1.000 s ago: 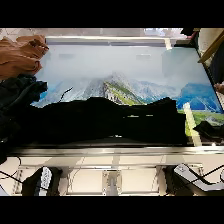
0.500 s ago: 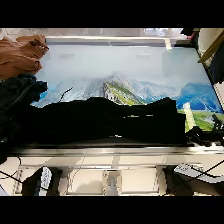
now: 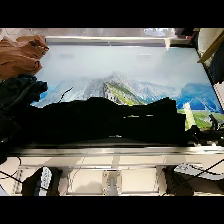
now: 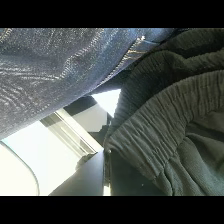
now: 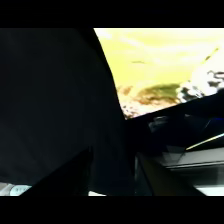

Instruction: Fold the clothes and pants, and hang the long-sleeved shirts on hangers.

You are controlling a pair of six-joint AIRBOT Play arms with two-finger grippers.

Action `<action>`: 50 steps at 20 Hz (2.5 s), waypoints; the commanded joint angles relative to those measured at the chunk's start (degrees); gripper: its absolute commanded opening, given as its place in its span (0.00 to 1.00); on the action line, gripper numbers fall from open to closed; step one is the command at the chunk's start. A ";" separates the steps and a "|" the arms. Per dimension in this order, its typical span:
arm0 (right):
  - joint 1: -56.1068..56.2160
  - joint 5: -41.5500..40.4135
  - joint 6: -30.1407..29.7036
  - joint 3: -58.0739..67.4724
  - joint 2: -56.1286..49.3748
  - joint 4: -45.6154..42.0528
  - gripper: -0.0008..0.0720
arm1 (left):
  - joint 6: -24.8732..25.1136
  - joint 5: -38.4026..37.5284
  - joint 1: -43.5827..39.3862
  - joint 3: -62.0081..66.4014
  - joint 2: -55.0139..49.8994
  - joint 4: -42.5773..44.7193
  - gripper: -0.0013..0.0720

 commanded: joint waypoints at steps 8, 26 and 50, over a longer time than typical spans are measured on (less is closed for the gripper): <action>-0.02 18.91 -2.78 8.31 2.34 11.04 0.02 | 2.89 0.15 0.02 0.04 0.07 0.94 0.05; 11.85 9.29 17.51 21.46 13.46 -4.70 0.02 | 9.97 -0.13 2.23 1.97 -0.09 -2.29 0.05; 25.86 -25.05 19.28 20.57 6.03 6.16 0.02 | 9.01 -0.48 2.25 -4.70 -0.04 0.70 0.05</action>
